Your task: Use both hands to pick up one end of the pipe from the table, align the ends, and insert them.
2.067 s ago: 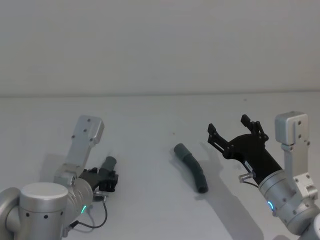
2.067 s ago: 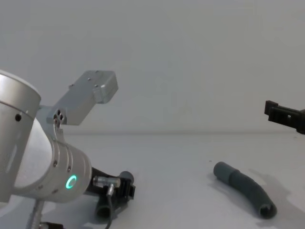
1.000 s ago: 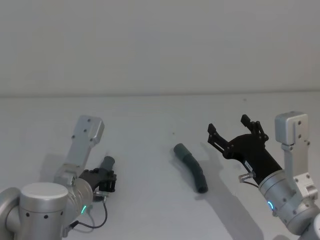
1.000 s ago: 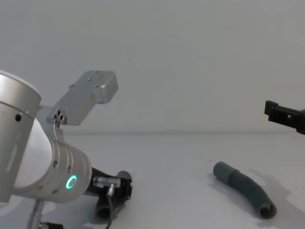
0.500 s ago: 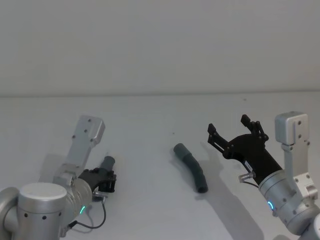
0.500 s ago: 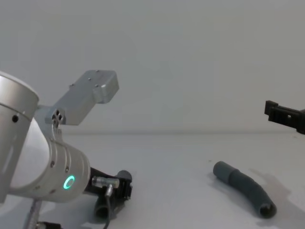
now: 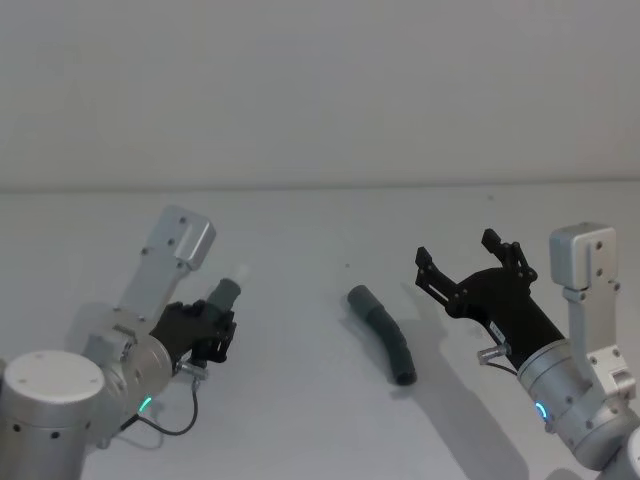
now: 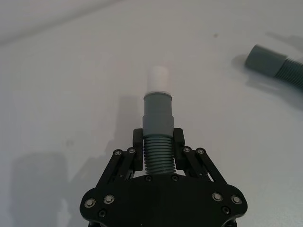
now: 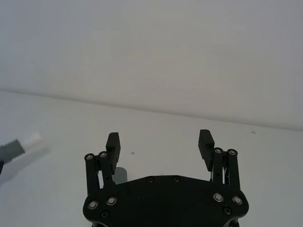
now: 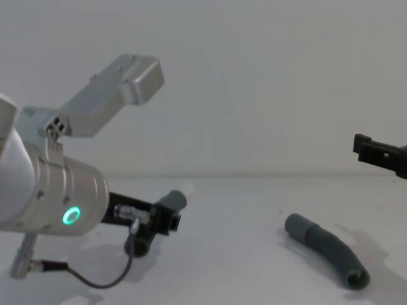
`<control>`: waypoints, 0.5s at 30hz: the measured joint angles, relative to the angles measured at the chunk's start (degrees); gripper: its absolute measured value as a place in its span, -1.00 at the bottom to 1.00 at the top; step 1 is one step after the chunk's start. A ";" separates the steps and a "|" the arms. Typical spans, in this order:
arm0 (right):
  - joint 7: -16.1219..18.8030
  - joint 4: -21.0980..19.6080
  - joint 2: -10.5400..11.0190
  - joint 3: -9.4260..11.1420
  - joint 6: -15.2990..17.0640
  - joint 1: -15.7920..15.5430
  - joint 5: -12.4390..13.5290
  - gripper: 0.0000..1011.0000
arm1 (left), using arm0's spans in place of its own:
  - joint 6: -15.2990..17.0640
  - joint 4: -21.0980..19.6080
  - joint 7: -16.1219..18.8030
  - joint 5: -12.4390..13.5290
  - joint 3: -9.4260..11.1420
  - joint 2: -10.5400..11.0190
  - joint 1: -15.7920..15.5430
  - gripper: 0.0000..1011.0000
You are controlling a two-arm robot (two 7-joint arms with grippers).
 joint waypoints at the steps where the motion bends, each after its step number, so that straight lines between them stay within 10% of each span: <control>1: 0.00 0.00 0.00 0.00 0.00 0.00 0.00 0.99 | -1.14 -0.26 -1.17 0.25 0.29 0.86 -0.27 -0.35; 15: 0.54 -0.17 0.39 -0.03 1.32 0.32 -0.02 0.99 | -11.58 -1.76 -11.24 2.55 2.70 9.43 -3.12 -0.35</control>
